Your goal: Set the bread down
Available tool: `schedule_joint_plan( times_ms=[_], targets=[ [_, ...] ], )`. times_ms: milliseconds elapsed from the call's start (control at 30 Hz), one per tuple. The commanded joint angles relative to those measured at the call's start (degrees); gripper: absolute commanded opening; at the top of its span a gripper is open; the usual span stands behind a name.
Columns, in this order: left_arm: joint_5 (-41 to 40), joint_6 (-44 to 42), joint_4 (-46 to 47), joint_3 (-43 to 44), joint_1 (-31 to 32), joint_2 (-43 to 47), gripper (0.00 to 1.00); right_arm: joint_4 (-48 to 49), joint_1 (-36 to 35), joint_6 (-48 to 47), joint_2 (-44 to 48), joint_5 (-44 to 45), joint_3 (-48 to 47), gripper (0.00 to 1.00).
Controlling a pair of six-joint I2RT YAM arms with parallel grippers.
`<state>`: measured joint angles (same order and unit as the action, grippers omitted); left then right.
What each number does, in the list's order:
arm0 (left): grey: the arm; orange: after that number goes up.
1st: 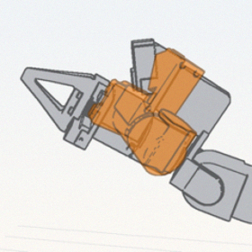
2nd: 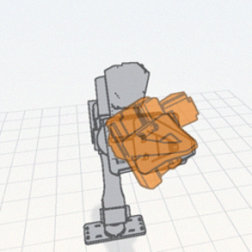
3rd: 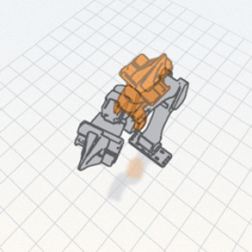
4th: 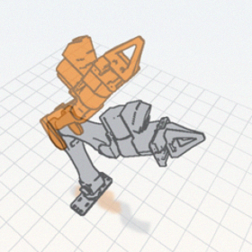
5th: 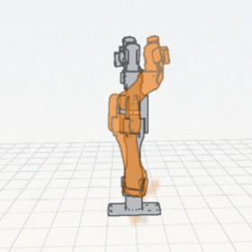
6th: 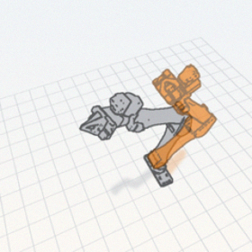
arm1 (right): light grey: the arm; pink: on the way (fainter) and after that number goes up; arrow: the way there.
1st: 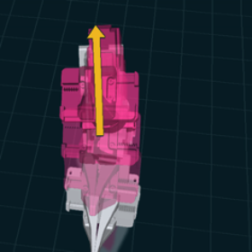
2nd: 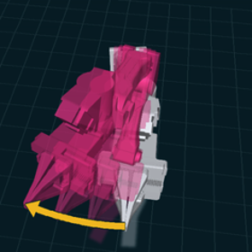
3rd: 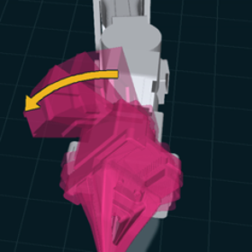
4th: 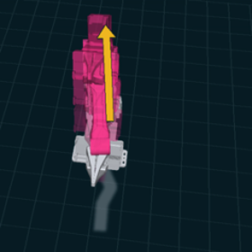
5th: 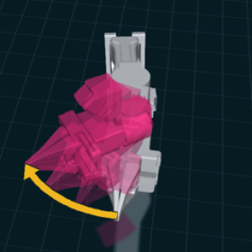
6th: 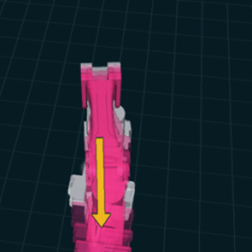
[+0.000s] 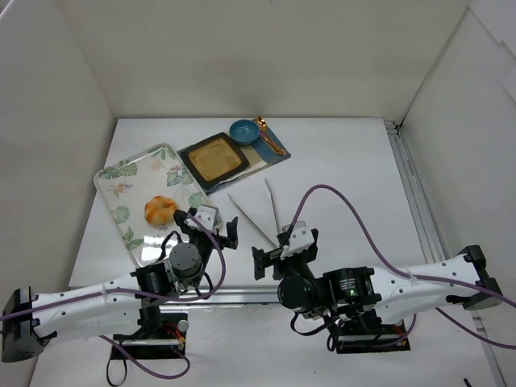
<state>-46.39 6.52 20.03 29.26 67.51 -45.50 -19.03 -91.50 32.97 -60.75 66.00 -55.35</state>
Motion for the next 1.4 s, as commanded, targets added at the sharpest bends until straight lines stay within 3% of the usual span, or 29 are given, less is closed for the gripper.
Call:
schedule_joint_plan(
  times_ms=[0, 200, 267, 367, 400, 567, 633, 767, 800, 967, 1367],
  targets=[
    [-6.14, 2.35, 3.70, 1.68, -0.18, -1.00, 1.00, 2.68, -0.34, 0.52, 1.07, 0.97, -2.22, 0.98],
    [-15.03, 8.85, -6.92, 7.22, -0.18, -3.02, 0.99, 2.77, -0.17, 1.92, 2.39, 1.33, -1.69, 0.98],
    [-14.17, 10.60, -7.63, 7.13, -0.88, -1.80, 0.99, 2.77, -0.25, 1.75, 2.65, 2.11, -1.60, 0.98],
    [-11.54, 16.48, -15.35, 9.76, -2.55, 0.49, 0.99, 2.77, -0.17, 1.39, 2.92, 2.73, -1.51, 0.98],
    [-10.92, 21.29, -21.73, 10.81, -2.55, 0.93, 0.99, 2.77, -0.17, 1.13, 2.66, 3.60, -1.60, 0.98],
    [-8.89, 24.58, -34.14, 18.97, -2.55, 3.57, 0.99, 2.68, 4.48, -2.72, -1.64, 7.40, -4.84, 0.98],
    [-8.02, 23.46, -35.58, 19.96, -2.55, 6.11, 0.99, 2.85, 11.12, -7.01, -2.87, 1.80, -6.08, 0.98],
    [-9.06, 19.58, -33.31, 17.34, -1.42, 12.26, 0.99, 2.77, 27.22, -11.60, -6.21, -25.04, -9.33, 0.98],
    [-8.81, 18.97, -31.04, 16.11, -1.41, 14.97, 0.99, 2.85, 33.43, -12.14, -8.14, -28.35, -9.94, 0.98],
    [-7.05, 15.37, -23.47, 5.74, -1.41, 23.76, 0.99, 2.77, 46.48, -14.60, -17.18, -37.93, -12.23, 0.98],
    [-8.37, 15.36, -22.05, 1.15, -1.41, 29.23, 0.99, 2.77, 50.54, -23.74, -32.75, -54.83, -14.43, 0.98]
  ],
)
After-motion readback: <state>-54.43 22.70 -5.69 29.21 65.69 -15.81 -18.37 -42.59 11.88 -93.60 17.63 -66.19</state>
